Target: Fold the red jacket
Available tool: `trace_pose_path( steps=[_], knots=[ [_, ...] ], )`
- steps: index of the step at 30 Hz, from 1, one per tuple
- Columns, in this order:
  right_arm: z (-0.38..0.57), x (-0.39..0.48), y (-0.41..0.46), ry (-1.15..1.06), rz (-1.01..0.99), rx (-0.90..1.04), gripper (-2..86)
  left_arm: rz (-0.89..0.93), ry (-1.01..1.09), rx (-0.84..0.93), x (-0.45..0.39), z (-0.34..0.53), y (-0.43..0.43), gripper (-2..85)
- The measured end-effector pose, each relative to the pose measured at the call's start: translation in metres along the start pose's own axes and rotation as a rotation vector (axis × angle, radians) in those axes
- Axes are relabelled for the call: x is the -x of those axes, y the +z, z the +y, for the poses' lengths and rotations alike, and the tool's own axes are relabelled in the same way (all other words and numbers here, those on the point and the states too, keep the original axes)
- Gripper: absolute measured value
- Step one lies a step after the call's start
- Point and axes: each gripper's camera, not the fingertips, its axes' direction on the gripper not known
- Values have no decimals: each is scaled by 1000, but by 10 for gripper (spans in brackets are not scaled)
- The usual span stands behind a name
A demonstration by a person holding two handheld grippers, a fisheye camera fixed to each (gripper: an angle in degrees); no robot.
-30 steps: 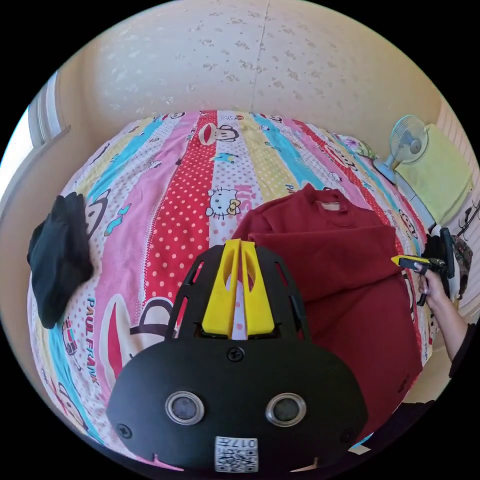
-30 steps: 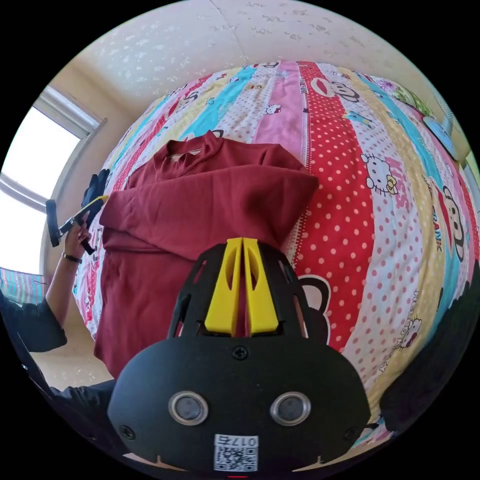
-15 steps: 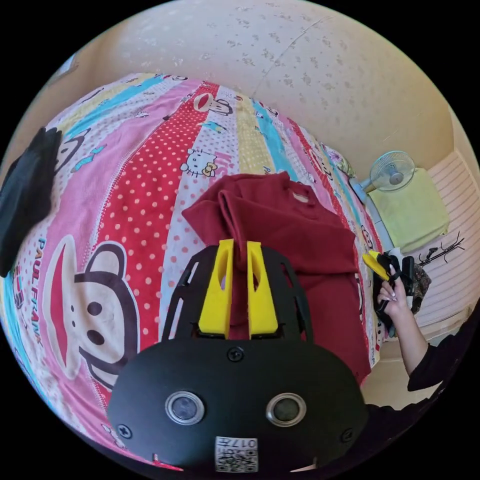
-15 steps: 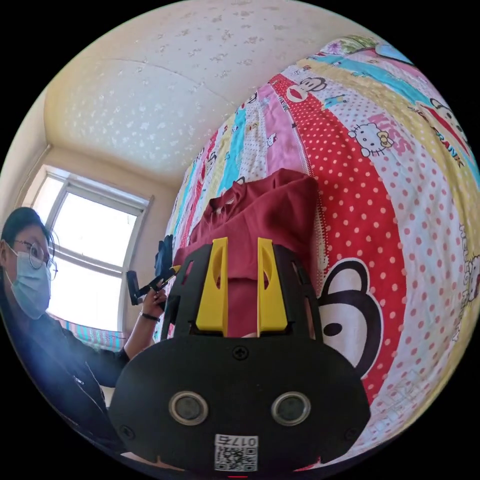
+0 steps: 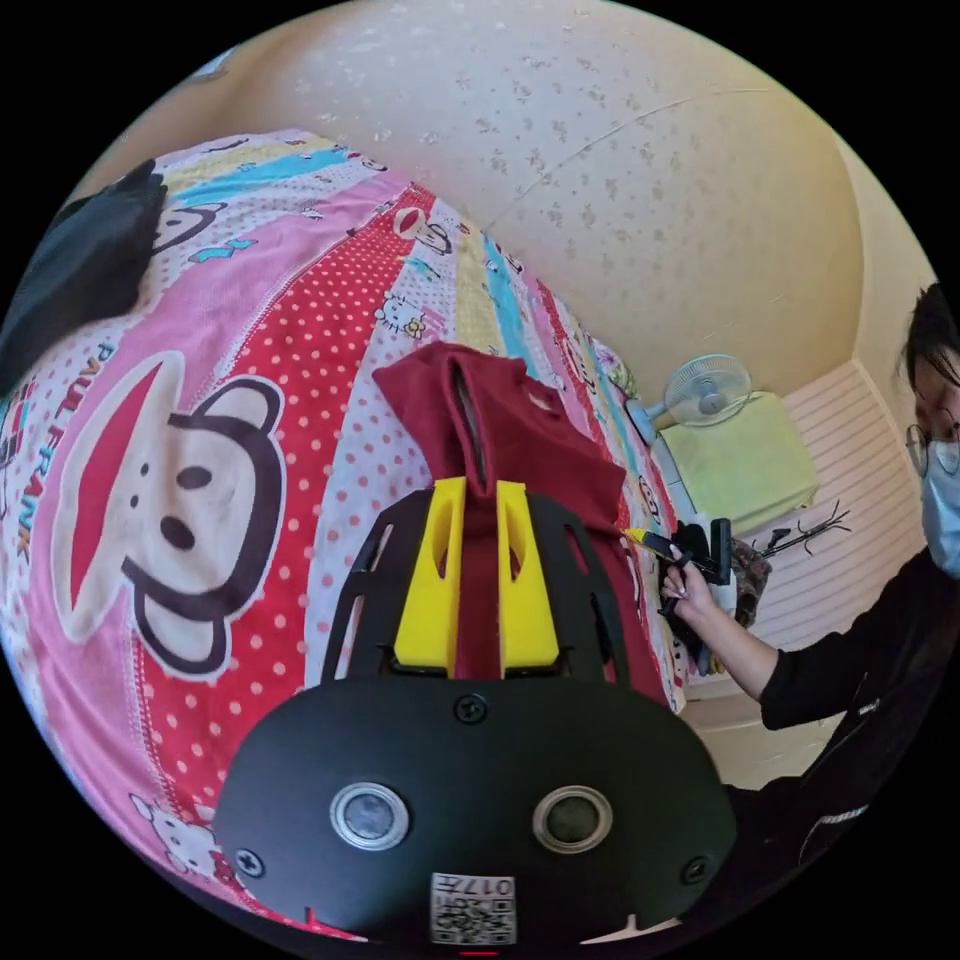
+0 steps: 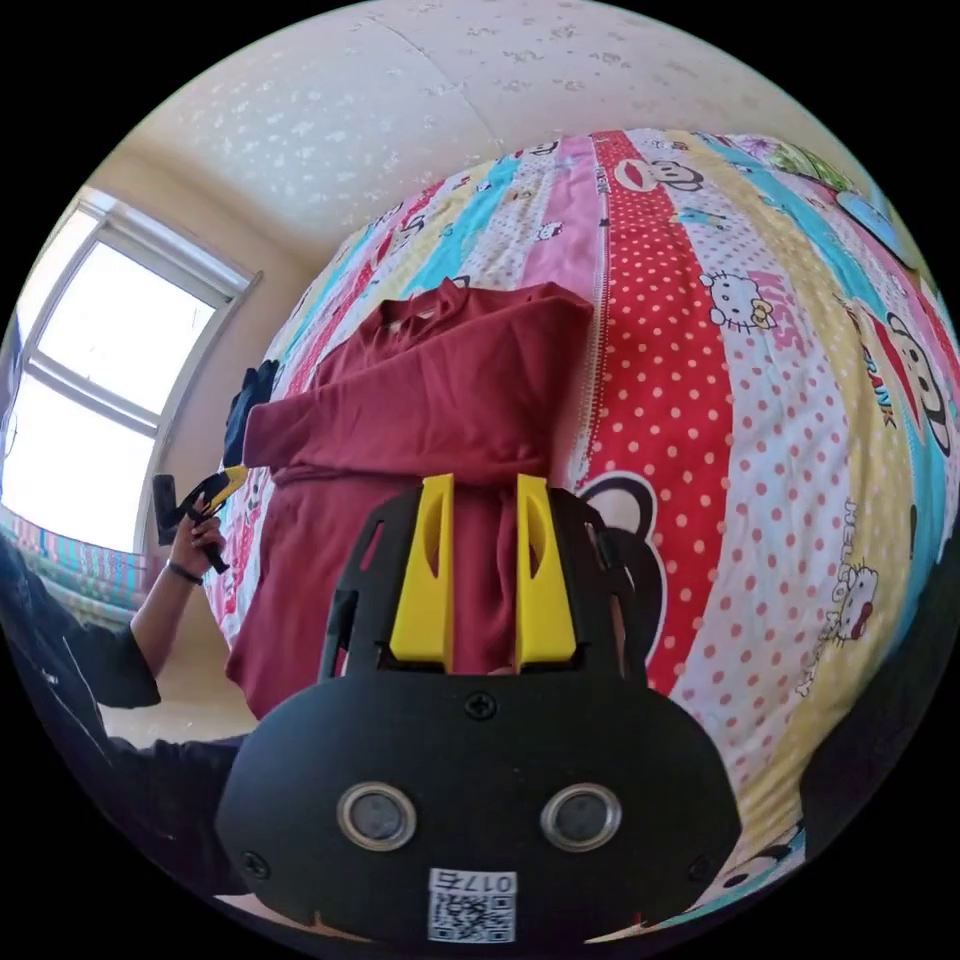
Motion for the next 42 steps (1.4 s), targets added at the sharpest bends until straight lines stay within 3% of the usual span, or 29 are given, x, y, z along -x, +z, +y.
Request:
trace_pose_path(
  steps=[3,8,11,15,19,24,30,35,37,39,42],
  knots=[
    [47,-8,-30,-14,-27,133,106,26,28,91,12,56,-24,90],
    [160,-40,-80,184,-49,304,115,87,-61,288,29,148,-59,107],
    [208,-56,-95,330,-163,320,120,75,-138,386,34,190,-67,106],
    [238,-58,-107,394,-227,268,120,-50,-87,472,24,225,-59,94],
    [249,-56,-112,400,-206,253,89,-44,-192,396,42,232,-61,76],
    [240,-62,-123,371,-231,294,43,131,-337,428,77,224,-64,43],
    [235,-62,-188,350,-437,300,33,160,-99,534,35,199,-110,38],
    [270,-46,-249,367,-503,441,31,139,-141,722,18,235,-160,38],
    [275,-55,-262,478,-640,298,31,277,-290,662,28,248,-176,39],
    [266,-63,-262,539,-739,117,31,513,-482,422,47,245,-181,39],
    [219,-85,-233,565,-930,-153,31,693,-502,161,69,203,-157,40]
  ],
)
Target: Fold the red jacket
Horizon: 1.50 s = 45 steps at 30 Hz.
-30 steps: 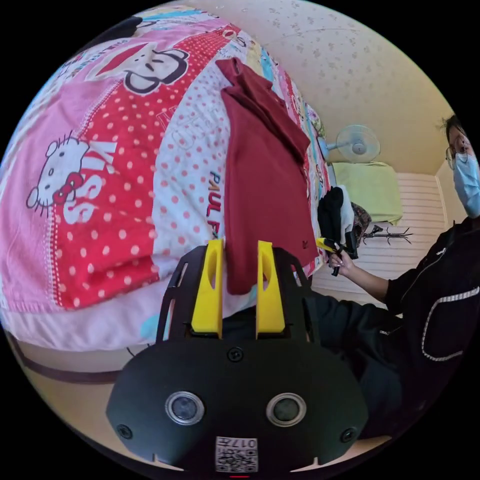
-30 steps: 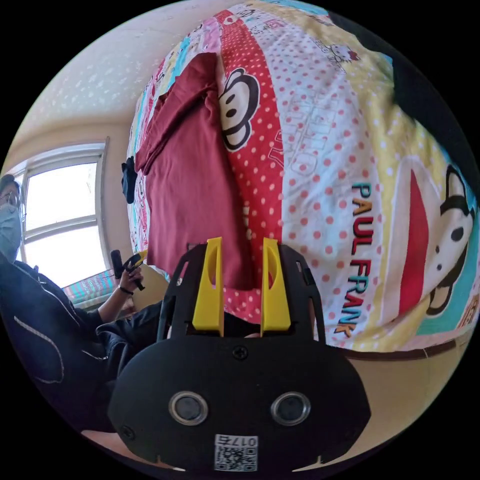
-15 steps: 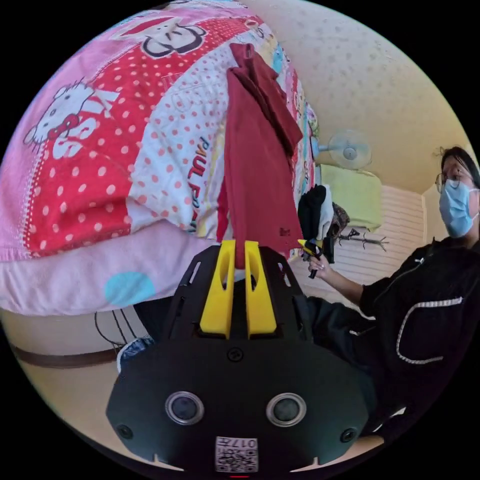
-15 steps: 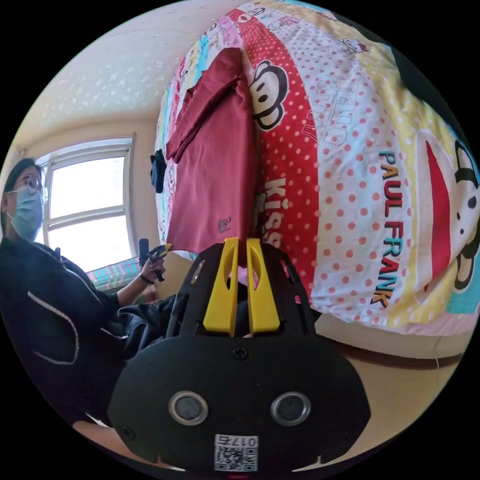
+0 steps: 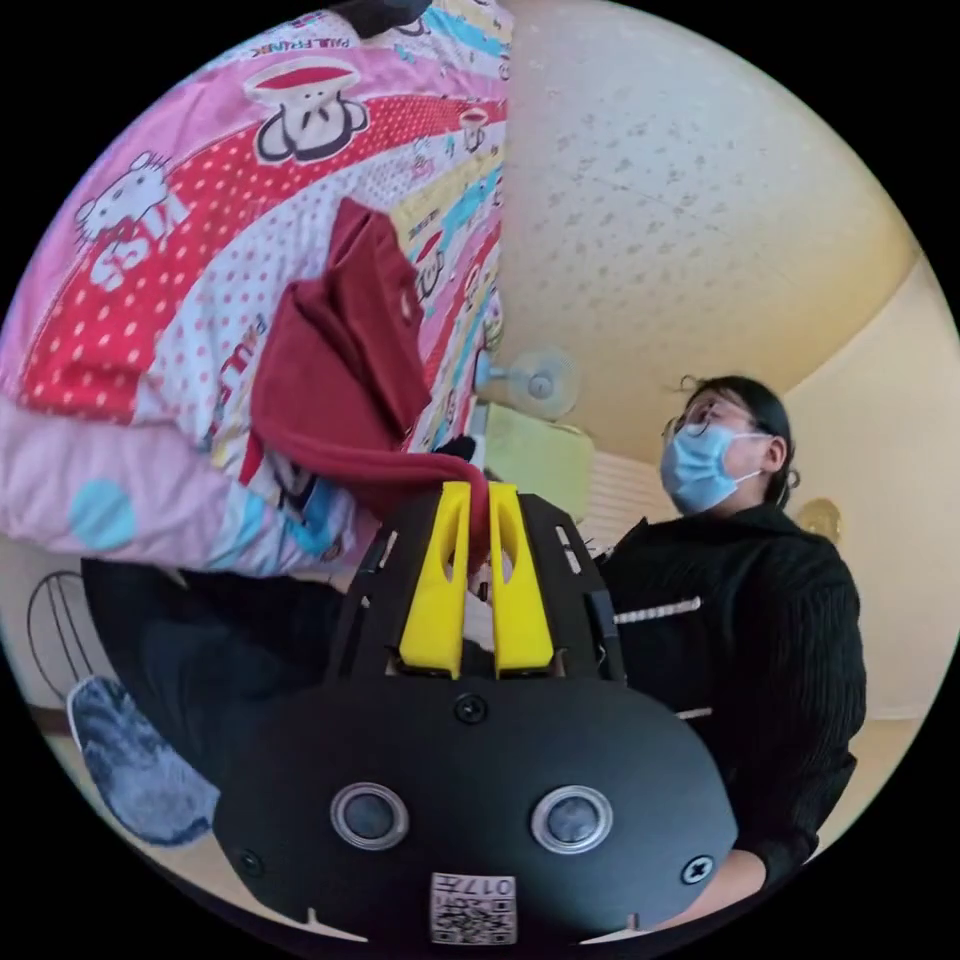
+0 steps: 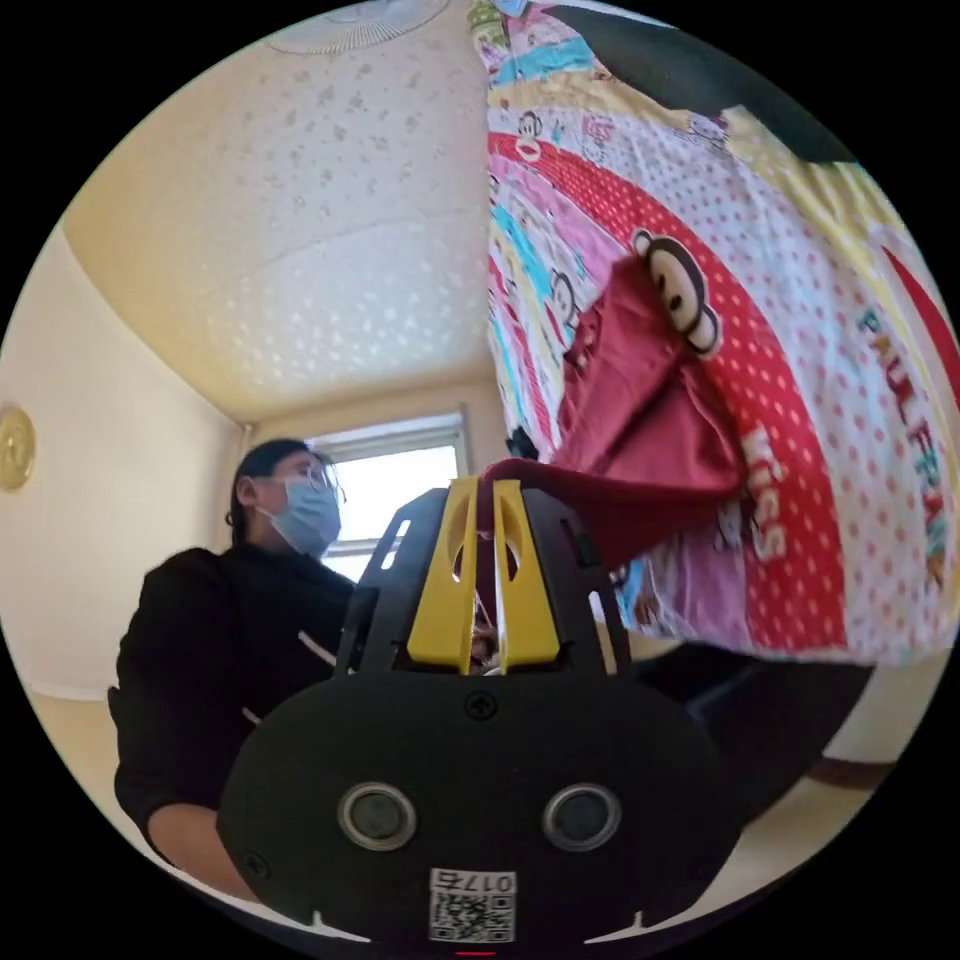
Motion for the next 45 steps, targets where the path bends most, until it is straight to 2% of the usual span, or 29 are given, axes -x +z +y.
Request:
trace_pose_path(
  steps=[2,6,8,12,14,16,17,18,19,21,23,24,25,26,27,28,30,31,32,33,34,35,36,38,41,43,45],
  knots=[
    [-66,-16,32,-59,-101,-69,34,44,72,-44,5,-52,12,41],
    [-180,-52,94,-114,-110,-128,40,51,228,-116,32,-193,53,48],
    [-245,-95,127,-77,-57,-177,49,59,218,-174,56,-242,68,60],
    [-293,-149,152,48,34,-252,67,62,118,-241,115,-300,91,94],
    [-292,-154,151,65,-14,-369,75,110,107,-337,124,-292,80,104],
    [-288,-136,153,-9,-9,-383,74,186,138,-449,119,-273,60,105],
    [-284,-116,160,-91,60,-327,70,215,195,-501,108,-257,48,98],
    [-281,-106,167,-126,114,-282,69,193,246,-497,93,-241,44,88],
    [-274,-86,185,-200,249,-180,67,162,267,-471,84,-235,46,82],
    [-259,-63,224,-353,462,-13,65,-64,382,-258,42,-216,81,68],
    [-237,-55,289,-579,713,233,64,-250,497,-86,15,-203,126,67],
    [-232,-58,306,-626,770,294,63,-345,549,9,7,-197,158,72],
    [-225,-70,335,-705,900,411,56,-389,555,47,7,-195,172,74],
    [-221,-88,358,-770,1090,500,46,-506,513,93,14,-195,193,59],
    [-219,-100,365,-801,1196,533,39,-654,424,83,27,-196,200,38],
    [-219,-120,366,-847,1245,564,24,-699,398,75,33,-196,200,24],
    [-235,-134,349,-738,1113,491,17,-705,429,18,39,-190,187,2],
    [-253,-141,344,-577,1019,468,17,-714,427,-3,38,-186,184,1],
    [-260,-138,347,-507,998,401,17,-705,424,-29,35,-179,179,-1],
    [-259,-132,350,-518,1020,340,19,-693,420,-47,31,-171,176,3],
    [-252,-114,362,-591,1059,237,20,-685,416,-59,29,-166,174,5],
    [-244,-95,382,-696,1037,211,22,-671,408,-97,24,-155,169,28],
    [-240,-88,394,-746,1007,223,22,-651,413,-140,18,-141,164,43],
    [-226,-85,457,-863,948,375,24,-621,436,-190,9,-118,158,53],
    [-221,-133,546,-866,1105,606,25,-618,389,-227,11,-80,153,72],
    [-224,-161,580,-887,1164,645,24,-633,372,-271,12,-56,146,77],
    [-233,-173,592,-874,1130,628,23,-690,330,-320,9,-28,134,95]
  ],
)
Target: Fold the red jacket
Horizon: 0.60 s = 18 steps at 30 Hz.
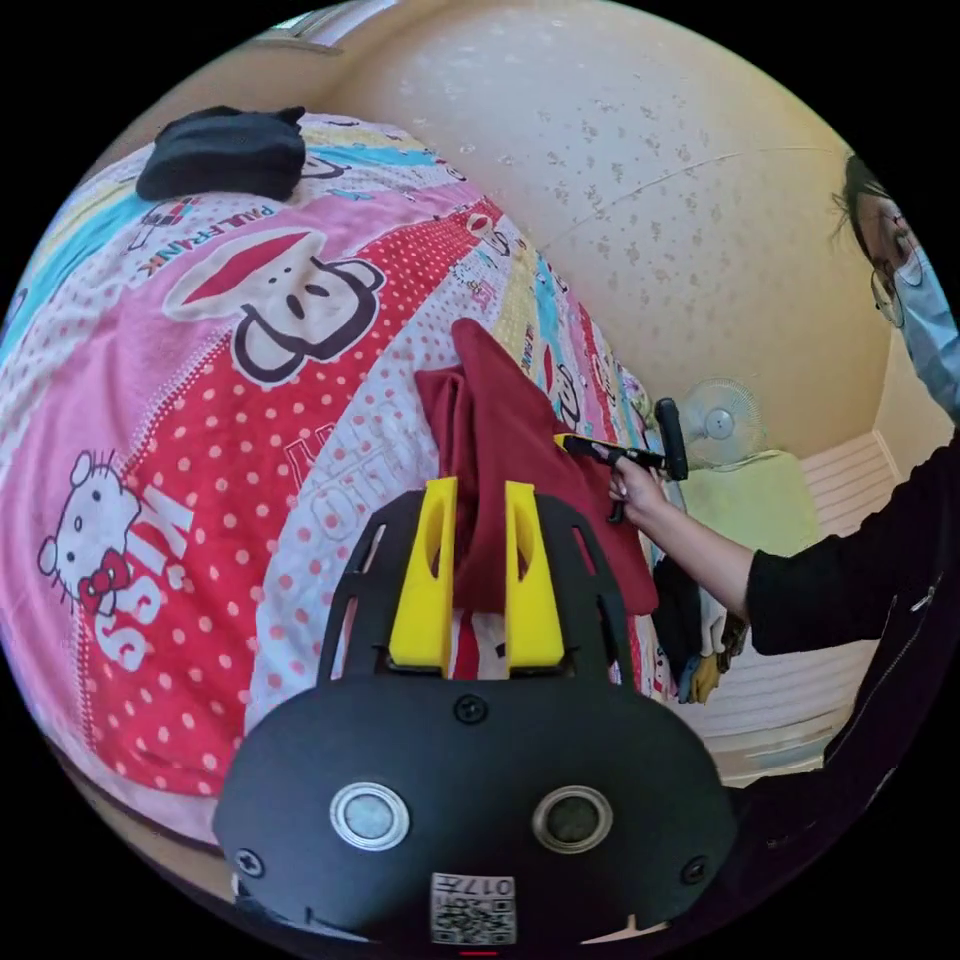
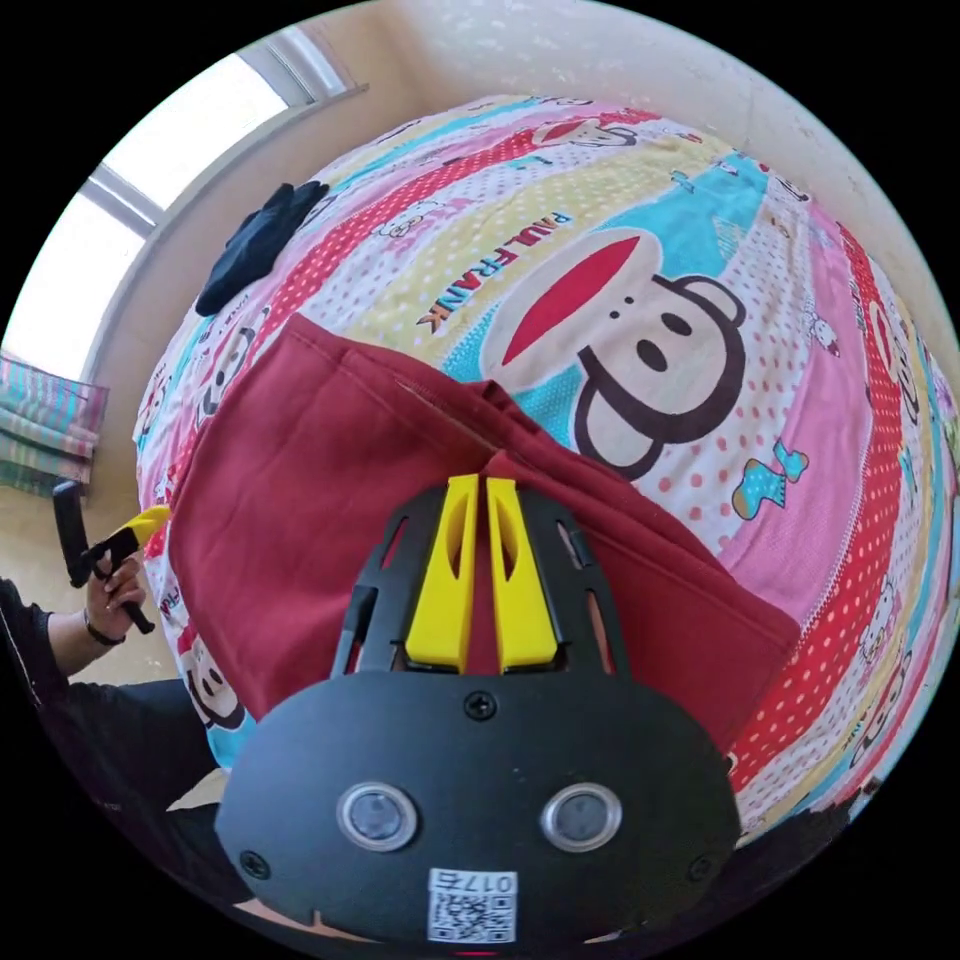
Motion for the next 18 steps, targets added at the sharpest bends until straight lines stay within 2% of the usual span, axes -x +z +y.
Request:
trace_pose_path(
  steps=[2,5,10,12,13,16,18],
  knots=[
    [-1,-17,4,109,-121,-1,26,-26,-71,-5,6,12,-14,115],
    [10,-32,-9,307,-276,-71,33,105,-186,21,22,25,-20,126],
    [5,-11,-32,364,-271,-143,54,163,-279,143,40,25,10,140],
    [-7,7,-30,331,-238,-109,54,104,-288,181,43,17,16,126],
    [-15,19,-23,307,-157,-42,46,106,-296,188,44,16,16,124],
    [-13,37,0,284,215,-6,30,165,-316,211,53,11,16,102],
    [-3,26,9,397,260,-42,26,363,-395,269,73,13,25,71]
  ],
)
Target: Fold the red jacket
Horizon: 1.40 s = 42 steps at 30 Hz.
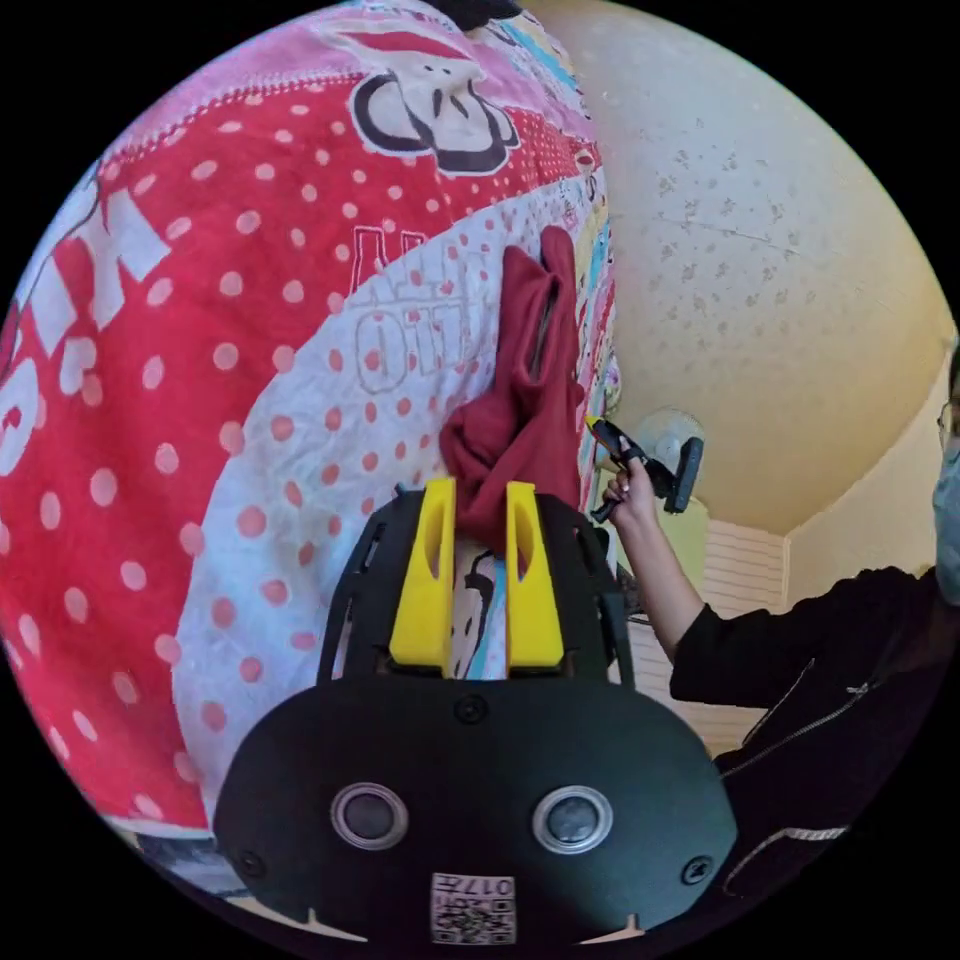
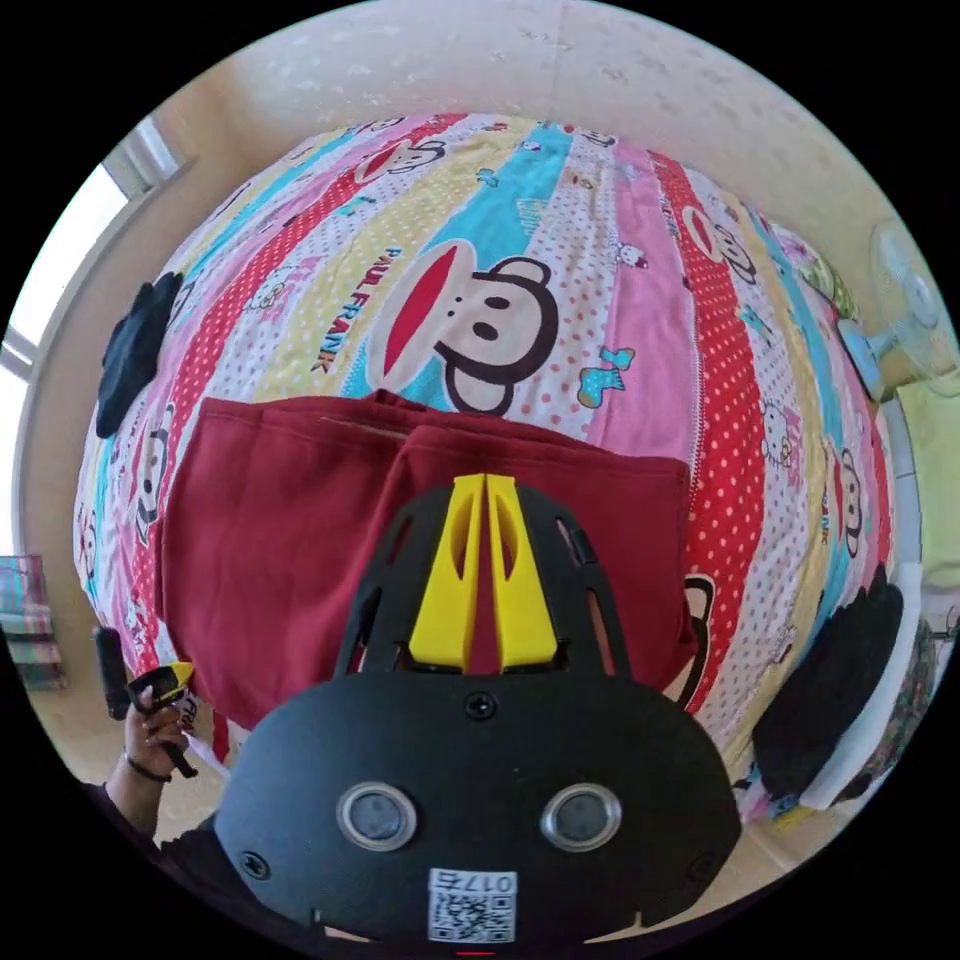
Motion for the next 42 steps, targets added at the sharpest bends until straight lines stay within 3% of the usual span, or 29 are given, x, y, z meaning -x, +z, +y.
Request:
trace_pose_path(
  steps=[2,4,6,8,10,14,17,18,19,20,25,30,35,40,42],
  knots=[
    [4,-11,6,111,-174,-38,28,132,-53,-10,13,0,-6,58],
    [3,-2,-6,96,-311,-116,40,101,-18,-53,4,7,-18,52],
    [-10,21,-21,10,-420,-103,73,18,180,-77,-44,16,-27,51],
    [-41,67,-31,-124,-543,90,168,-19,319,-89,-83,22,-29,51],
    [-59,111,-34,-236,-581,246,208,-38,403,-94,-113,25,-26,51],
    [-81,203,-27,-449,-424,483,221,-52,514,-122,-158,29,-12,51],
    [-85,247,-5,-484,-388,621,219,-8,510,-126,-166,30,-5,51],
    [-85,254,1,-487,-340,648,219,9,502,-134,-167,32,-4,51],
    [-80,267,12,-510,-169,687,220,14,498,-137,-167,33,-4,51],
    [-73,279,20,-534,-1,683,212,17,494,-144,-168,36,-4,51],
    [-39,299,35,-629,176,678,152,-17,479,-150,-175,43,-10,51],
    [-31,245,-45,-609,-10,436,102,8,494,-106,-207,46,-3,51],
    [-2,56,-117,-326,-380,203,82,81,594,16,-265,47,63,51],
    [63,-118,-99,-67,-671,47,77,145,654,132,-307,60,160,26],
    [93,-169,-71,37,-683,44,76,186,691,216,-316,70,208,-1]
  ],
)
